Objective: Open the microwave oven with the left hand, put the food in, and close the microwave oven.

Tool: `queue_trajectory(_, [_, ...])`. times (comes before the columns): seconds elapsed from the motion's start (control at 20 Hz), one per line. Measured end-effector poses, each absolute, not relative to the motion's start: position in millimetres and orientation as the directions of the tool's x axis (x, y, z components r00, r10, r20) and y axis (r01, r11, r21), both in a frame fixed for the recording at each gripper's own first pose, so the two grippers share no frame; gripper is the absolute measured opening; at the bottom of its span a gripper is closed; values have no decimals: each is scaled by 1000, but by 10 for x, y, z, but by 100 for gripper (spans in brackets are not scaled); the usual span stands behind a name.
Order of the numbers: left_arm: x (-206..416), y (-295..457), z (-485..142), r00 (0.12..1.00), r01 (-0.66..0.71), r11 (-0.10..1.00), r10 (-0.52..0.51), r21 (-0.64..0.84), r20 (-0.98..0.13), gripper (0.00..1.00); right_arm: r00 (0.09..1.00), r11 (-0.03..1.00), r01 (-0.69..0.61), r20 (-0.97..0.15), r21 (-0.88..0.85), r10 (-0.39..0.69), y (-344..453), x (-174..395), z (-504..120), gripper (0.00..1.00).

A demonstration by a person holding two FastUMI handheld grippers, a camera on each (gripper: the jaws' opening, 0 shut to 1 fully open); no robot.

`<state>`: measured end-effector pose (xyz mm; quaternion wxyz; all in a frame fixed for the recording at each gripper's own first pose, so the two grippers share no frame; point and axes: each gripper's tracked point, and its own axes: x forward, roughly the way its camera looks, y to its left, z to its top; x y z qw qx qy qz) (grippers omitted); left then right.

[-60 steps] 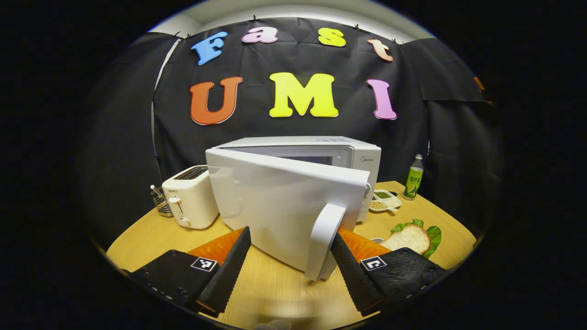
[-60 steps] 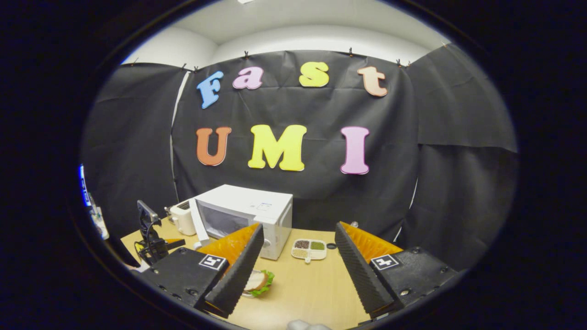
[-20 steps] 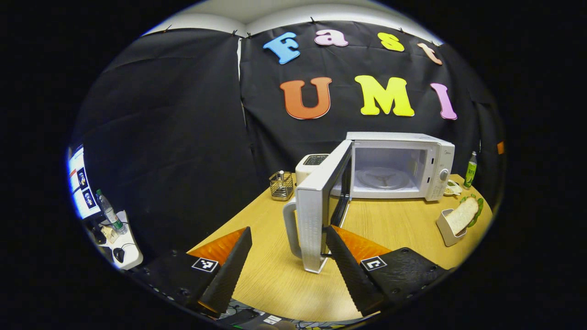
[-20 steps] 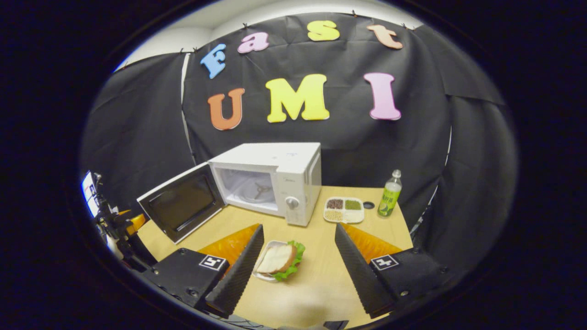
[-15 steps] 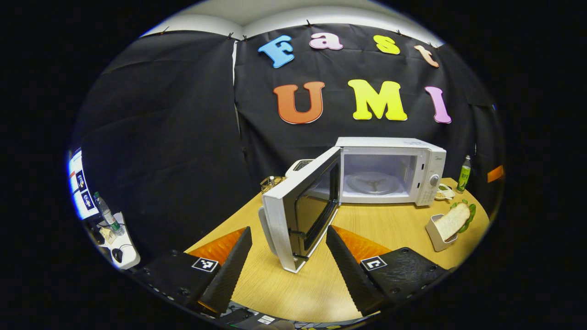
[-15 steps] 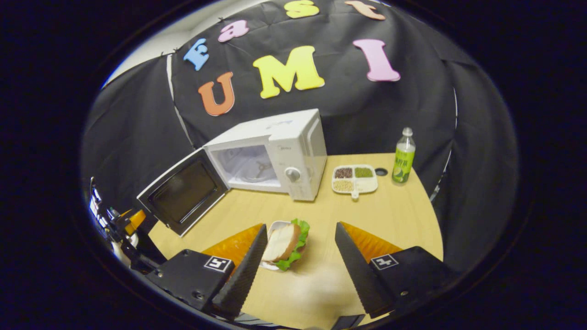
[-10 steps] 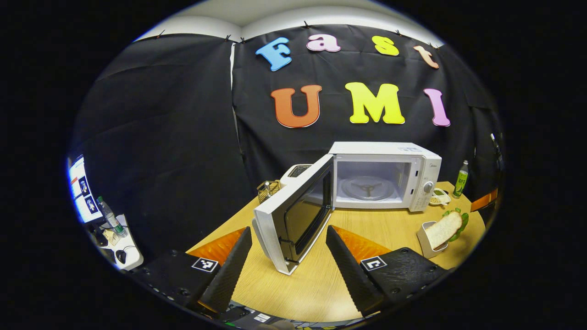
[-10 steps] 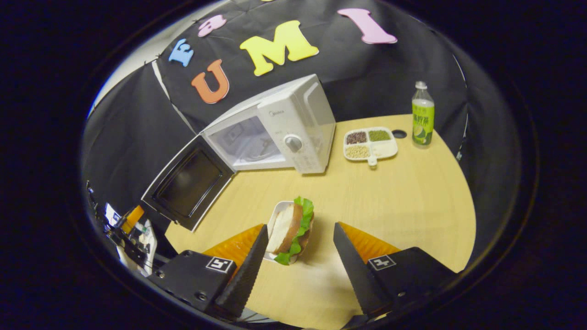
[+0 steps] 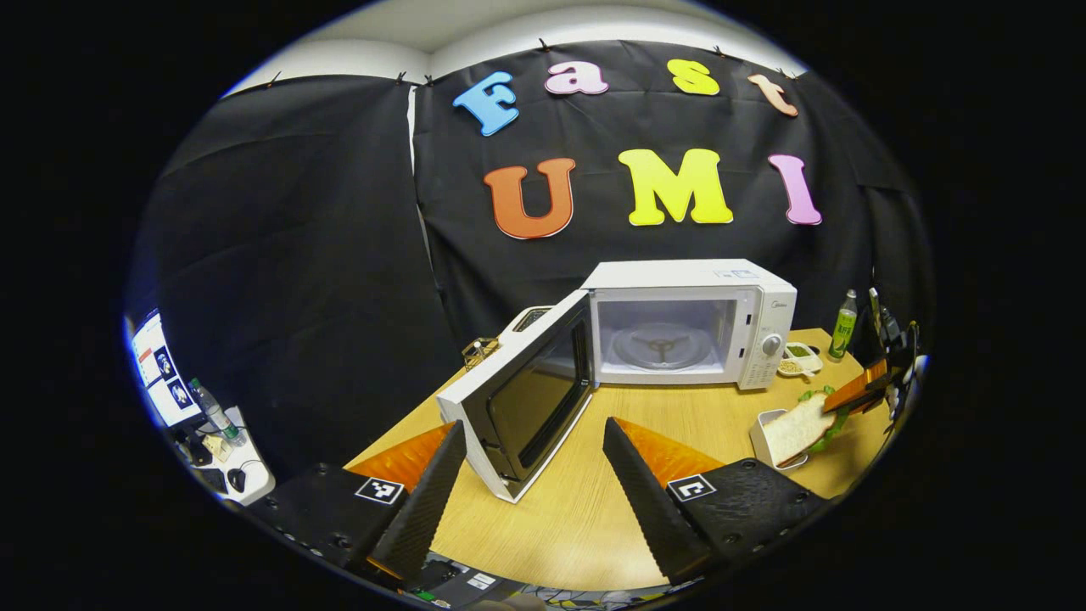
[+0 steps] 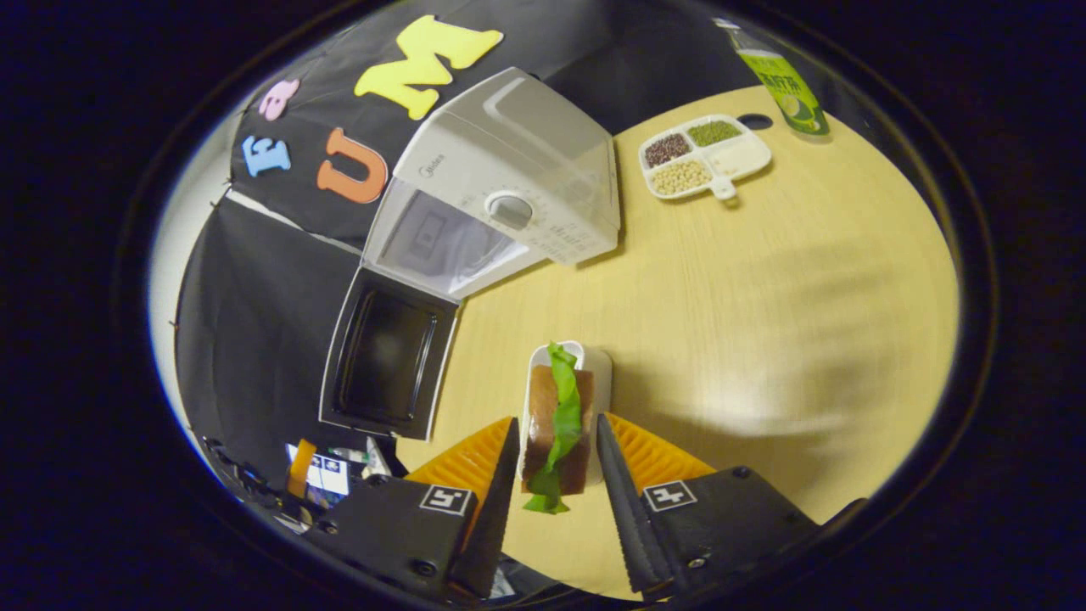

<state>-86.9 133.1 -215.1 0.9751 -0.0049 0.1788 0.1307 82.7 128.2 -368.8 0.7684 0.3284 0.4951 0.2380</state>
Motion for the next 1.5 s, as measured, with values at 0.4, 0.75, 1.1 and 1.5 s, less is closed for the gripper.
queue_trajectory(0.4, [-751,1444,-2328,913,-212,977,193,-12,-360,97,395,688,24,-639,725,660,1302,790,-3648,27])
queue_trajectory(0.75, [-665,1492,-2454,930,-82,997,70,-16,-361,97,542,666,4,-562,746,625,1660,883,-2926,24])
queue_trajectory(1.1, [-605,1586,-2481,918,24,999,-32,-27,-396,97,729,588,6,-406,809,551,2588,1536,-2623,30])
queue_trajectory(1.5, [-423,1737,-2236,933,73,997,-72,-12,-354,97,938,447,123,-251,886,238,3253,2665,-3031,30])
